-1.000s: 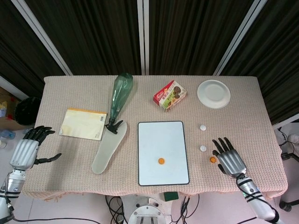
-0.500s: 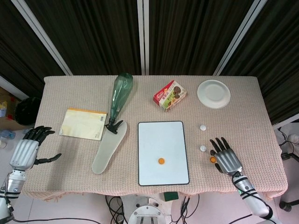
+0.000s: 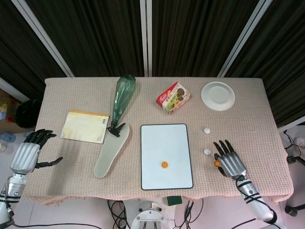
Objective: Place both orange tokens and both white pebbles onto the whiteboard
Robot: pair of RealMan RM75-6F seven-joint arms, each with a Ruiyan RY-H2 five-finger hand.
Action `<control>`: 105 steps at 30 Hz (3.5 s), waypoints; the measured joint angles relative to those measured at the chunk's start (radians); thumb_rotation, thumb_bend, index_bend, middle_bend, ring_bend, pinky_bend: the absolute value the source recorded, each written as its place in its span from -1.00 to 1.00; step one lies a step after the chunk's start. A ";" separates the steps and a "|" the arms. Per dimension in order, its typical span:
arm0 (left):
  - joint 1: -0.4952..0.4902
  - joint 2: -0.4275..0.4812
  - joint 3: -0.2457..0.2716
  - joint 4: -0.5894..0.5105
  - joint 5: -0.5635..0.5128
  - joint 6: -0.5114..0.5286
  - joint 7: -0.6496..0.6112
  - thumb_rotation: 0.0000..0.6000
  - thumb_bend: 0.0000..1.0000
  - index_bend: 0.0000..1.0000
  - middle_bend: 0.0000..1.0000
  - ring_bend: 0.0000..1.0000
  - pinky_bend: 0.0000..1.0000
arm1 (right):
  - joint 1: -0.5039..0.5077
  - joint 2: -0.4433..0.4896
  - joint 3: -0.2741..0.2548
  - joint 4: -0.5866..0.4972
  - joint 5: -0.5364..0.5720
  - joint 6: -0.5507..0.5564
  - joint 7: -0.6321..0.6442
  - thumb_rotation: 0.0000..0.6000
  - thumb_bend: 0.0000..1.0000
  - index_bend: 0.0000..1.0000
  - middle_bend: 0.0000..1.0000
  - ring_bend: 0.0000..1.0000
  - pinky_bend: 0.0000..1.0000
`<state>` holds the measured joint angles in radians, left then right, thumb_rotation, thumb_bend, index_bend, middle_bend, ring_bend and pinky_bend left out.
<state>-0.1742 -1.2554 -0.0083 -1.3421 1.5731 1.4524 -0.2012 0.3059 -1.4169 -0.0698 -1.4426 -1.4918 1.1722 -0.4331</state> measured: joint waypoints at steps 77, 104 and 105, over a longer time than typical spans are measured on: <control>0.028 0.019 -0.007 0.021 -0.020 0.021 -0.055 0.16 -0.82 -0.47 -0.58 -0.73 -0.63 | 0.280 -0.226 0.072 -0.199 0.167 -0.194 -0.398 1.00 -0.32 0.17 -0.89 -1.00 -1.00; 0.032 0.020 -0.006 0.019 -0.020 0.020 -0.049 0.16 -0.82 -0.47 -0.58 -0.74 -0.63 | 0.292 -0.209 0.051 -0.220 0.173 -0.172 -0.375 1.00 -0.52 -0.34 -0.91 -1.00 -1.00; 0.032 0.020 -0.006 0.018 -0.021 0.019 -0.048 0.16 -0.82 -0.47 -0.58 -0.74 -0.63 | 0.292 -0.208 0.050 -0.221 0.171 -0.171 -0.373 1.00 -0.52 -0.35 -0.92 -1.00 -1.00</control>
<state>-0.1421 -1.2351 -0.0140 -1.3236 1.5524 1.4712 -0.2490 0.5974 -1.6246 -0.0200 -1.6637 -1.3206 1.0017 -0.8061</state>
